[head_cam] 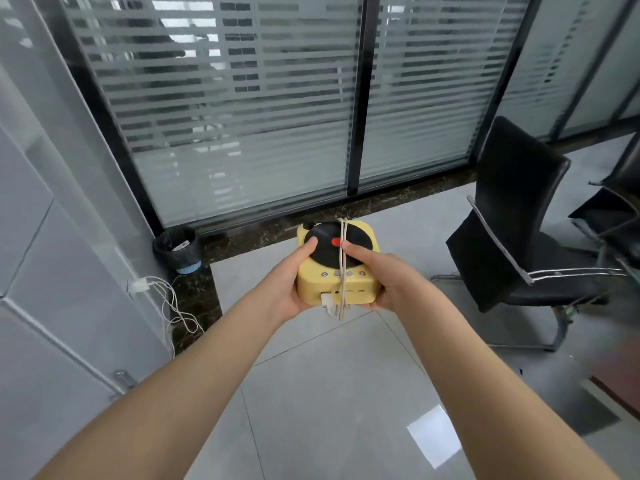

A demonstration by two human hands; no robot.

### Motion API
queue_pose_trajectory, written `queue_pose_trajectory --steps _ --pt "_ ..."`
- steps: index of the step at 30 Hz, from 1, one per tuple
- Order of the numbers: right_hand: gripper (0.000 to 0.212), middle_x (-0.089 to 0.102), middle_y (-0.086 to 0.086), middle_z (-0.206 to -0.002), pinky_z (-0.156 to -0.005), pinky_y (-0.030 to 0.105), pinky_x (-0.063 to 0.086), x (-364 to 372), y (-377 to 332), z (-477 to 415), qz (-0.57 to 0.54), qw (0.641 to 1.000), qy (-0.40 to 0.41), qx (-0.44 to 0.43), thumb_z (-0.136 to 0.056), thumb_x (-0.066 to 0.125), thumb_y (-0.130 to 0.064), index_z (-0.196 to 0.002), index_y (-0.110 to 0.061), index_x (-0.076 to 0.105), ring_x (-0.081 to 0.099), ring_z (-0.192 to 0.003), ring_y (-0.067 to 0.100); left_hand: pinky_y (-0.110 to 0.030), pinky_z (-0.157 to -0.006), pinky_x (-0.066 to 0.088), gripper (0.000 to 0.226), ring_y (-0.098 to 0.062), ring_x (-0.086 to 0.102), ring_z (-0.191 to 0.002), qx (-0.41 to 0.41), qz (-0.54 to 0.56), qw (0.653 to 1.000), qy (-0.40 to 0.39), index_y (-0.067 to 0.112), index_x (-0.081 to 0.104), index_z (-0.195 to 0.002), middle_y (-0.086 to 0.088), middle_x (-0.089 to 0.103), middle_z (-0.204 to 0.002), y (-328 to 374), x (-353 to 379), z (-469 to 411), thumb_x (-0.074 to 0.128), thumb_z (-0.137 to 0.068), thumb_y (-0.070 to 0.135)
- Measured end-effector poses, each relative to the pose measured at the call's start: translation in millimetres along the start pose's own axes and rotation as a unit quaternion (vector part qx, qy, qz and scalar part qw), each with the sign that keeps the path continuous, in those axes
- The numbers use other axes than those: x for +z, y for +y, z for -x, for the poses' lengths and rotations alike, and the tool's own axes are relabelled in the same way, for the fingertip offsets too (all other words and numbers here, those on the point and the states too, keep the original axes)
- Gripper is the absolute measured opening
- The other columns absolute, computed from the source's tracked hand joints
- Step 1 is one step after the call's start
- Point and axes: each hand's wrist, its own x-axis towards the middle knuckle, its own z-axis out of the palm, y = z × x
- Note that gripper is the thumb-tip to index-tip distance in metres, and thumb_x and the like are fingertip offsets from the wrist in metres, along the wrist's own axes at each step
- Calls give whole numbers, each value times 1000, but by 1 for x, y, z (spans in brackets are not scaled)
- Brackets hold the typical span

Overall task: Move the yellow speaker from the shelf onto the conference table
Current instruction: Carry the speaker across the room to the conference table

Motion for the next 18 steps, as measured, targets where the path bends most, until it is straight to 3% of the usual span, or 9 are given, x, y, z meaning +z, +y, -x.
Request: queue_pose_trajectory --steps 4,10,15,18 --pt "61 70 10 -98 -62 36 56 21 -31 -46 -20 1000 19 -3 -65 82 -41 -109 -11 55 68 -80 24 -42 -76 55 23 -26 69 -89 -7 -21 999 -29 19 66 -98 -4 77 -81 43 -12 -53 59 -88 38" --pt "50 68 8 -89 -67 37 58 36 -72 -101 -28 999 40 -10 -68 80 -40 -100 -12 55 67 -76 22 -46 -91 51 33 -27 67 -101 -24 -24 997 -72 19 64 -114 -7 73 -106 86 -21 -122 56 -90 39" --pt "49 69 8 -90 -81 43 58 38 -99 -152 -45 997 62 -3 -66 82 -39 -96 -13 54 68 -83 25 -42 -82 54 27 -25 69 -93 -34 -22 995 -90 18 66 -106 -5 77 -92 111 -20 -180 57 -90 37" --pt "46 68 7 -87 -77 41 58 34 -121 -189 -45 997 67 -5 -67 82 -40 -92 -13 54 68 -79 23 -42 -81 55 29 -25 69 -94 -37 -28 995 -90 18 65 -109 -6 77 -94 129 -13 -223 58 -89 38"
